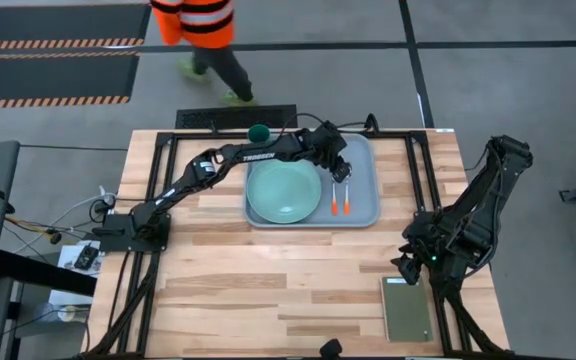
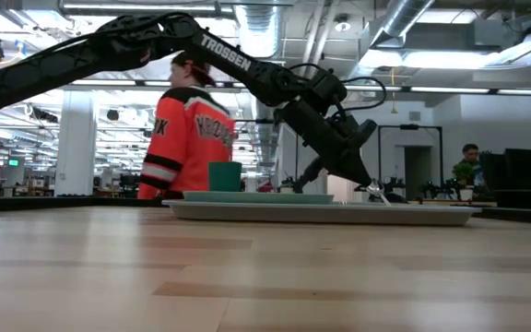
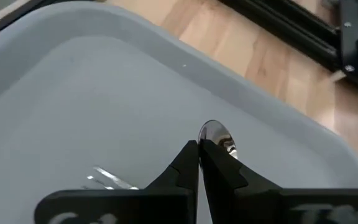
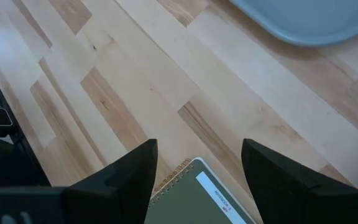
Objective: Pick and place plate/cup/fork/spoon on tray
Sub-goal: Put the orange spoon on the gray tray to the right of the orange fork
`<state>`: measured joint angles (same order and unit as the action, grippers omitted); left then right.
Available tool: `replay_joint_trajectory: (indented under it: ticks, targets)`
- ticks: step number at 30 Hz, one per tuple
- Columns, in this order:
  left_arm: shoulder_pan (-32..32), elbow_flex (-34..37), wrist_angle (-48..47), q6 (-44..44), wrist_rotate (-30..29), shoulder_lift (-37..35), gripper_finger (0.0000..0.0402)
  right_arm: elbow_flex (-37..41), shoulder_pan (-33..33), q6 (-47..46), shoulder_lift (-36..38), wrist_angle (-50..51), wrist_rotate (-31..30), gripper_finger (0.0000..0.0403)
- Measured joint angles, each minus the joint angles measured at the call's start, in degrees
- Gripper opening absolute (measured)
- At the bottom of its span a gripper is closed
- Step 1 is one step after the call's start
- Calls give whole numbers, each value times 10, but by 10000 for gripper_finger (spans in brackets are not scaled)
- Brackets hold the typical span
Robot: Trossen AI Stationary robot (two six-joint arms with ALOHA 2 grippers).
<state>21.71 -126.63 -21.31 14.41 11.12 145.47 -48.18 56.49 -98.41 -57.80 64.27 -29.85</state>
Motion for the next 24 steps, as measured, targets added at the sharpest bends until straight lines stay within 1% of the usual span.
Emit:
replay_joint_trajectory:
  ticks: [4,24]
  targets:
    - [0,0,3,0,-26,0,0,0,0,1,0,0,0,260]
    - [-1,0,2,-2,-25,0,0,0,0,0,0,0,0,260]
